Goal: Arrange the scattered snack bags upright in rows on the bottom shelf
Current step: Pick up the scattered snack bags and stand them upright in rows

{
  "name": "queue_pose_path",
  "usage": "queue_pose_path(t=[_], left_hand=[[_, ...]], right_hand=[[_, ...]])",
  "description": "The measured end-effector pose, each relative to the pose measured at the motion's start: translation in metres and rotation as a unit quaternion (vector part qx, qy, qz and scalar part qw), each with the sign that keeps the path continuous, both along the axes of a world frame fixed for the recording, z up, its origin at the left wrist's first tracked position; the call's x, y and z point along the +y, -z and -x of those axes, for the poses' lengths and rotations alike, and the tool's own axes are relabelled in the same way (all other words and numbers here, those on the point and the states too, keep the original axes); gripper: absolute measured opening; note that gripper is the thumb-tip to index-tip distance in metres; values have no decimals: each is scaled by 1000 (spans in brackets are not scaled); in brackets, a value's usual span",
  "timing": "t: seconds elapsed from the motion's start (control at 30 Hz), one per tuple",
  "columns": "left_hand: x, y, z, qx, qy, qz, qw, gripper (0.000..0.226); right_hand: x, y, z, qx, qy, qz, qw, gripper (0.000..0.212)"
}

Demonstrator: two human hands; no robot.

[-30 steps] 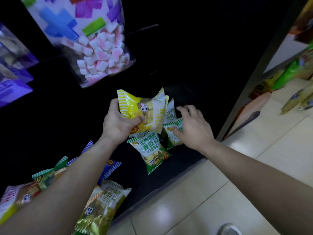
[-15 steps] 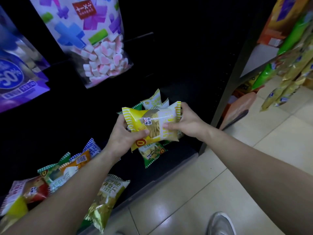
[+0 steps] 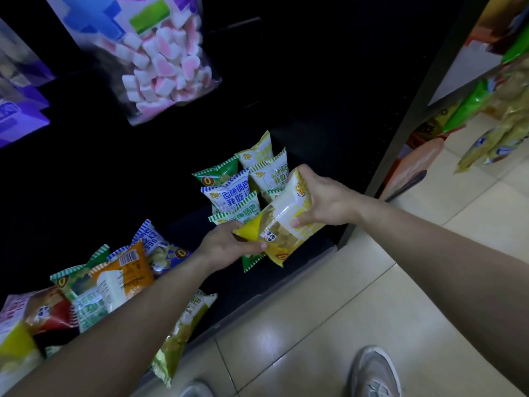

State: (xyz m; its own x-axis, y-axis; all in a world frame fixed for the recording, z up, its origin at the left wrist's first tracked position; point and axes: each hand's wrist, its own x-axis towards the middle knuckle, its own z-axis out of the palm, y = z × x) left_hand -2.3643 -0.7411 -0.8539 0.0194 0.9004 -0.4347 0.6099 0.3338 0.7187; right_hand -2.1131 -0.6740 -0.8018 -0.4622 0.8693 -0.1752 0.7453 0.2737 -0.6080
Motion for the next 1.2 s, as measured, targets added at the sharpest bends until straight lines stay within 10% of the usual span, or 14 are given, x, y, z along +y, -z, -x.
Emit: queue_pose_path(t=[0.3, 0.73, 1.2], left_hand=[[21, 24, -21, 122, 41, -78, 989, 52], [18, 47, -14, 156, 62, -62, 984, 47], [11, 37, 8, 139, 20, -72, 987, 55]], right_hand=[[15, 46, -1, -291, -108, -113, 944, 84], [20, 80, -2, -348, -209, -220, 887, 70], [-1, 63, -3, -355, -108, -170, 913, 111]])
